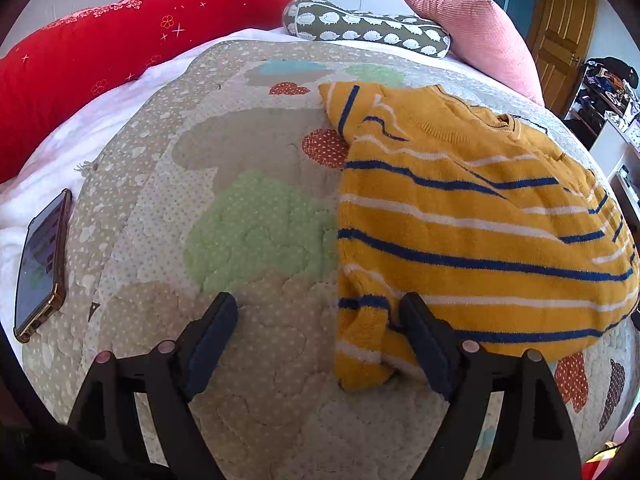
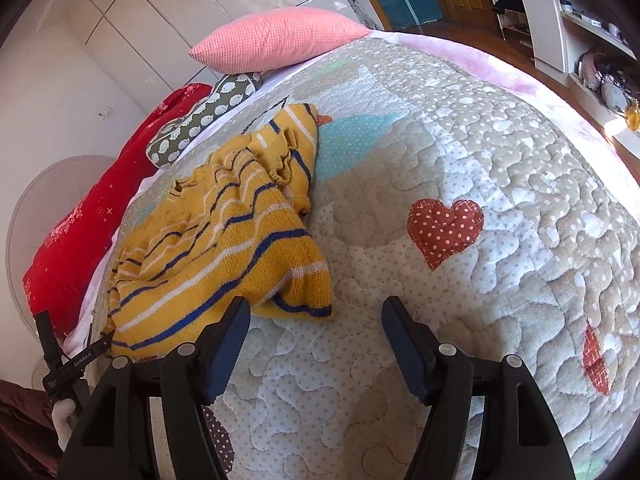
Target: Fold small clothes
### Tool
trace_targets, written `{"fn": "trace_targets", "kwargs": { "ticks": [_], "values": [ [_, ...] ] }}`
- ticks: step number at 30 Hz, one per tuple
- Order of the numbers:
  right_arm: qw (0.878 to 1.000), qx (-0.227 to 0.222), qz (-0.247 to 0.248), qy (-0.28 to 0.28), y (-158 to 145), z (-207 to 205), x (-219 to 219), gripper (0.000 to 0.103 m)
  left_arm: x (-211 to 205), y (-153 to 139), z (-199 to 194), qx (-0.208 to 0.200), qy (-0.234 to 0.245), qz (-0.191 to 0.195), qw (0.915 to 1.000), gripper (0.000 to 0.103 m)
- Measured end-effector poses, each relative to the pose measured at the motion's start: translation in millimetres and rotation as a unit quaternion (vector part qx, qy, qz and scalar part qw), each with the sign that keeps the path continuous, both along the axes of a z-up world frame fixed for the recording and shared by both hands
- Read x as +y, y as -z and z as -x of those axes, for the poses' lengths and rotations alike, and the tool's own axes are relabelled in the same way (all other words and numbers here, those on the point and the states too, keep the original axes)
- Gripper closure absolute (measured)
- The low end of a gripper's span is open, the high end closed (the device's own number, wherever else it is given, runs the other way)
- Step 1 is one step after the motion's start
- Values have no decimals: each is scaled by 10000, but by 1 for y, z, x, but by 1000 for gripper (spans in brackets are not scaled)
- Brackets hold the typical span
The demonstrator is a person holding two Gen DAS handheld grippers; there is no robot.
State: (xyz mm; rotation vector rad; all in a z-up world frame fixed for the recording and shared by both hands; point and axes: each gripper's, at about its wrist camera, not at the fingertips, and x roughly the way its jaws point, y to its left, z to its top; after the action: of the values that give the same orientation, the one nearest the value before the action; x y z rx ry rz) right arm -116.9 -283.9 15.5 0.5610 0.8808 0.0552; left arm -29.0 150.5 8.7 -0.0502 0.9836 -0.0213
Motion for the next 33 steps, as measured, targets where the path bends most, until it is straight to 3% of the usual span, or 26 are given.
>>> {"fn": "trace_targets", "kwargs": {
  "ticks": [14,16,19,22,24,27,31,33],
  "values": [
    [9997,56,-224,-33,-3,15,-11,31,-1,-3,-5,341,-158,18,9993,20],
    [9998,74,-193,-44,-9,18,-11,31,0,-6,-6,375,-141,147,9991,20],
    [9999,31,34,-103,-20,26,-8,31,8,-18,-5,181,-27,653,9977,20],
    [9991,-77,328,-269,-36,32,7,31,16,-30,-10,-43,-40,857,9963,20],
    [9963,-251,541,-622,-49,34,32,31,19,-33,-23,37,-37,923,9957,20],
    [9814,-500,1078,-1506,-63,26,95,31,16,-33,-58,314,198,1149,9927,20],
    [9388,-926,1887,-2730,-63,16,199,31,7,-26,-108,610,519,1096,9907,20],
    [9187,-1148,2110,-3134,-57,11,243,31,4,-19,-129,837,683,1265,9861,20]
  ]
}}
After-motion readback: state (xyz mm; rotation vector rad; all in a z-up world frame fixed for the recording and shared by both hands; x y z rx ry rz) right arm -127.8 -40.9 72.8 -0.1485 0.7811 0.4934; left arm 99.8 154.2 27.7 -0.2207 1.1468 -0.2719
